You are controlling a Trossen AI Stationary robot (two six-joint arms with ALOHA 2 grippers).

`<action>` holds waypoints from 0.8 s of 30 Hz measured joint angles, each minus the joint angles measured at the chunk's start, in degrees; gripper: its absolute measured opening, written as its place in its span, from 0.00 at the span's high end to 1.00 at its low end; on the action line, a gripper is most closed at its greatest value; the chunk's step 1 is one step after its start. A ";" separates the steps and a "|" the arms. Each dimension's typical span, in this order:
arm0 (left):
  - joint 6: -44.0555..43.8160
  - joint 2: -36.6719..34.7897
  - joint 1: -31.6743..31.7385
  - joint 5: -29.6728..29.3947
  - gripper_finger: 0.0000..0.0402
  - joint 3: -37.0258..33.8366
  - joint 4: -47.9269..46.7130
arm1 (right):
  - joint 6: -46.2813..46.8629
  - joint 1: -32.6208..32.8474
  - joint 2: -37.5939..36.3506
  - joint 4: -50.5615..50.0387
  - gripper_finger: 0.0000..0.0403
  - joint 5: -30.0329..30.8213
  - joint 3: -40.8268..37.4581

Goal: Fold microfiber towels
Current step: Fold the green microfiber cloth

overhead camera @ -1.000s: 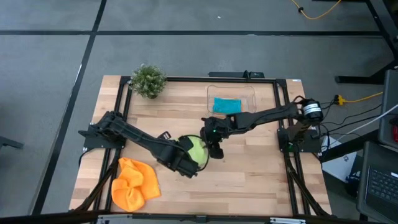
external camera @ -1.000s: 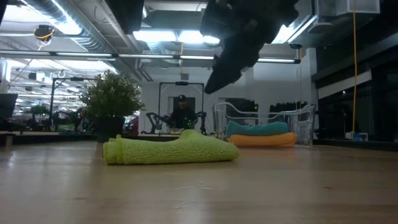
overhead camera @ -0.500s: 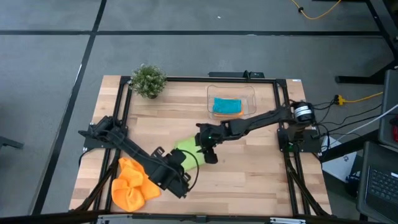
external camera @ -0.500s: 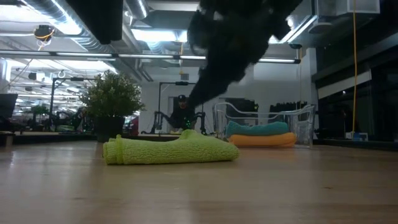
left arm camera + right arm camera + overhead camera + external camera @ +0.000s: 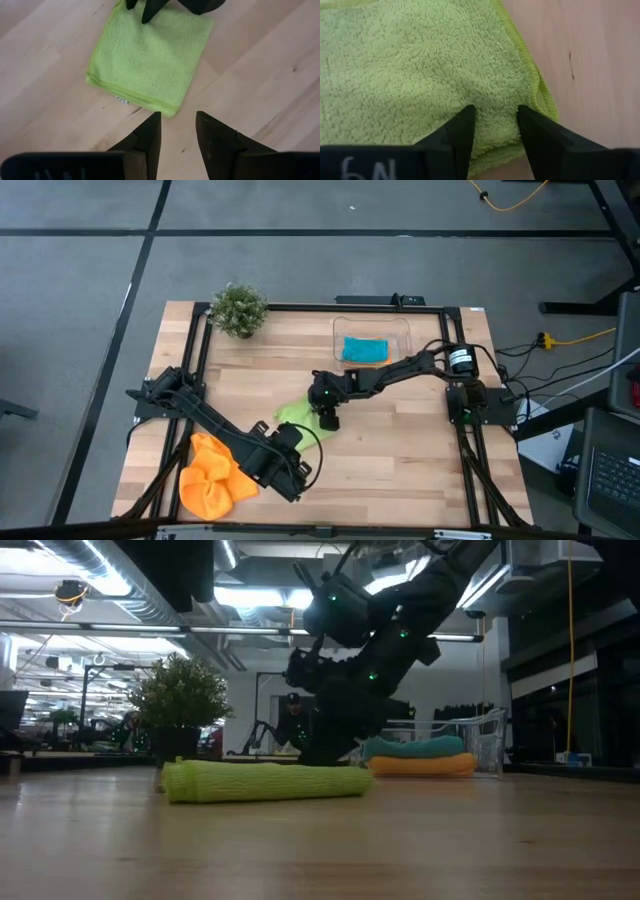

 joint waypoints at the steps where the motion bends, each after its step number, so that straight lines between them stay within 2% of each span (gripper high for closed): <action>1: 0.01 0.00 0.02 0.00 0.72 0.00 0.10 | 0.09 -0.08 -0.63 -1.06 0.61 0.00 -0.01; 5: 0.27 0.00 0.02 0.02 0.72 0.00 0.14 | 0.35 -0.35 -5.29 -7.27 0.61 -0.13 -0.56; 11: 0.43 0.00 -0.11 -0.02 0.72 0.00 0.32 | 0.68 -0.08 -12.93 -3.72 0.61 -0.23 -0.46; 13: 0.43 0.00 -0.11 -0.04 0.72 0.00 0.38 | -0.33 0.64 -13.30 6.01 0.61 -2.35 -2.70; 15: 0.43 0.00 -0.11 -0.15 0.72 0.00 0.47 | 0.69 1.51 -13.38 20.99 0.61 -5.72 -6.99; 17: 0.42 0.00 -0.12 -0.16 0.72 0.00 0.63 | 2.85 2.30 -12.86 34.57 0.61 -6.29 -12.48; 21: 0.41 0.00 -0.53 -0.19 0.72 0.02 1.01 | 6.83 3.01 -11.37 48.26 0.61 0.54 -23.63; 24: 0.43 0.00 -0.59 -0.20 0.72 0.02 0.98 | 10.03 4.13 -9.59 57.67 0.61 3.39 -29.75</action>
